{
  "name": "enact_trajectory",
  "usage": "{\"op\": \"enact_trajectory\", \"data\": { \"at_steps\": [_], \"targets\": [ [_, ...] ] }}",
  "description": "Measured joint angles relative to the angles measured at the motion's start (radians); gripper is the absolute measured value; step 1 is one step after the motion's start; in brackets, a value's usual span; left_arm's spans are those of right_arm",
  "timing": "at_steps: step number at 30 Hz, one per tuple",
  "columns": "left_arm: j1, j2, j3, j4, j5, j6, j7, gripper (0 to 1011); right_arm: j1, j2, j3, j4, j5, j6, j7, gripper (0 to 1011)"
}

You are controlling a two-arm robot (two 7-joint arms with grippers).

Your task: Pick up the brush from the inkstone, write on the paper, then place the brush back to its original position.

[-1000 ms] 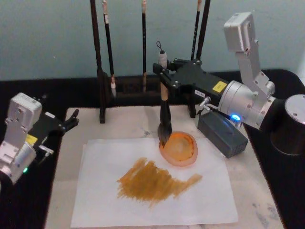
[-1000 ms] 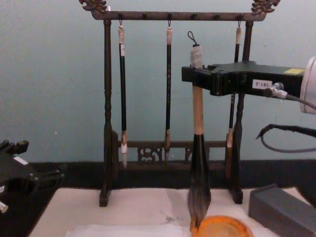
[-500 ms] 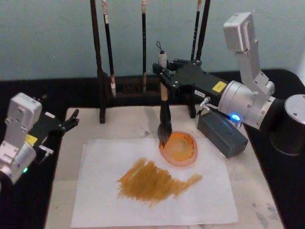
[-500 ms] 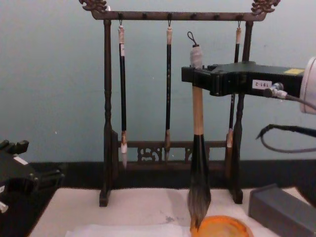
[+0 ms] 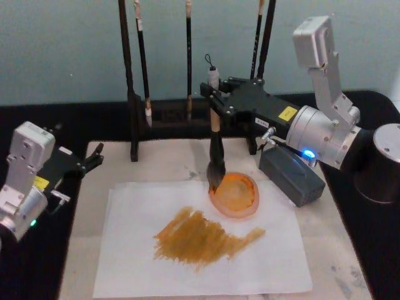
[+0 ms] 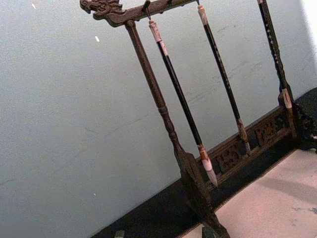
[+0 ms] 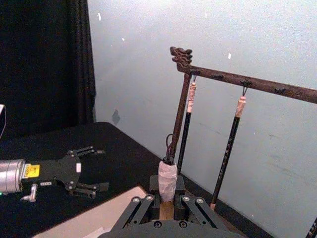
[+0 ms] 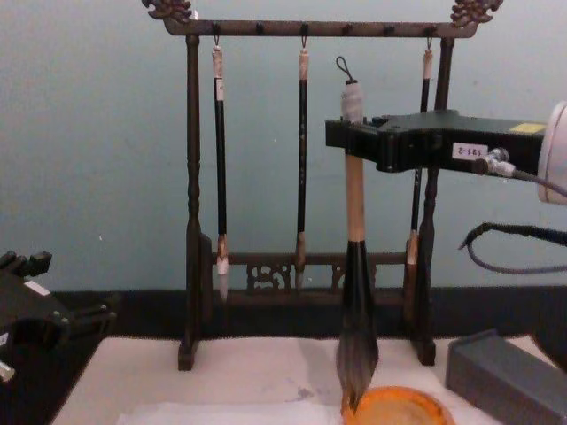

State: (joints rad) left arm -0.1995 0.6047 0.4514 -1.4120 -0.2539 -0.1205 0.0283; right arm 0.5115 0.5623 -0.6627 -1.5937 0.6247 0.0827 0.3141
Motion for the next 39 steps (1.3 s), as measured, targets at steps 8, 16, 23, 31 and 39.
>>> {"op": "enact_trajectory", "data": {
  "at_steps": [8,16,23,31,39],
  "targets": [
    [0.000,0.000,0.000,0.000,0.000,0.000,0.000,1010,0.032,-0.037,0.000,-0.004,-0.013,0.017,0.044,162],
    [0.000,0.000,0.000,0.000,0.000,0.000,0.000,1010,0.009,-0.072,-0.014,-0.029,-0.021,0.020,0.072,162],
    [0.000,0.000,0.000,0.000,0.000,0.000,0.000,1010,-0.035,-0.096,-0.027,-0.031,-0.014,0.025,0.104,162],
    [0.000,0.000,0.000,0.000,0.000,0.000,0.000,1010,-0.058,-0.094,-0.035,-0.030,-0.027,0.047,0.131,162],
    [0.000,0.000,0.000,0.000,0.000,0.000,0.000,1010,-0.063,-0.083,-0.031,-0.005,-0.075,0.057,0.136,162]
  ]
}}
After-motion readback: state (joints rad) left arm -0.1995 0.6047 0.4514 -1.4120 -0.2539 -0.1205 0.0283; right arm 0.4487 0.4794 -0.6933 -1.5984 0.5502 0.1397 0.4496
